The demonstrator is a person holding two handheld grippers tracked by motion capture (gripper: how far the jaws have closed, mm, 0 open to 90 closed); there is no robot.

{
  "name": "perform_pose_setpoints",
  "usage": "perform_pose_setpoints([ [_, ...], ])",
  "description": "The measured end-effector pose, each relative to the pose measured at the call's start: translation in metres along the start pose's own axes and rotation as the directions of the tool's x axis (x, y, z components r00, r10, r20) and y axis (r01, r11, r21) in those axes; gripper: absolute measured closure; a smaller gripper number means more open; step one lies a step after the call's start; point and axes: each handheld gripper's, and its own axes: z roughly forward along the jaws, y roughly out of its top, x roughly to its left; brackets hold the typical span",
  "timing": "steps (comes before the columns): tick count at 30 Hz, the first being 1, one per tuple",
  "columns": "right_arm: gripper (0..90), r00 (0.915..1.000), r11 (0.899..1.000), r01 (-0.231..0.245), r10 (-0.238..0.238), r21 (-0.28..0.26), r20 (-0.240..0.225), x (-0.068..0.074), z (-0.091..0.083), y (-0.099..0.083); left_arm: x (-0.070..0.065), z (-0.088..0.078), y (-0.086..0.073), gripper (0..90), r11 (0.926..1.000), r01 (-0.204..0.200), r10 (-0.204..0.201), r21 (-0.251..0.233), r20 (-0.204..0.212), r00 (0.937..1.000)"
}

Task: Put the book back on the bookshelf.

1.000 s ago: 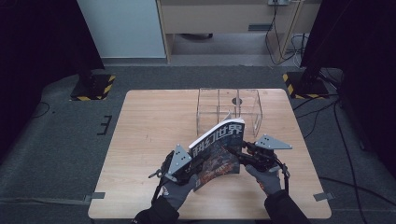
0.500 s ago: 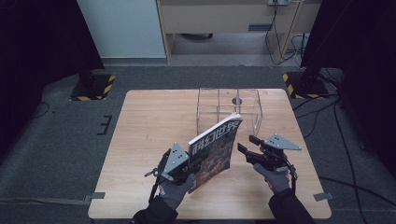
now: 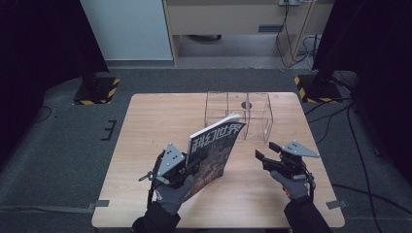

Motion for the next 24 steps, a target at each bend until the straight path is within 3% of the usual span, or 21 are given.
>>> perform_pose_setpoints([
  [11,30.7,0.9997,1.0,0.0,-0.001,0.029,0.024,-0.005,0.001,-0.004,0.01,-0.007,0.009,82.0,0.9991,0.039,-0.038,0.016,-0.015,0.9992],
  [24,30.7,0.9988,0.999,0.011,-0.014,0.048,0.048,-0.01,0.002,-0.007,0.012,-0.009,0.014,82.0,0.9987,0.041,-0.04,0.032,-0.024,0.9989],
])
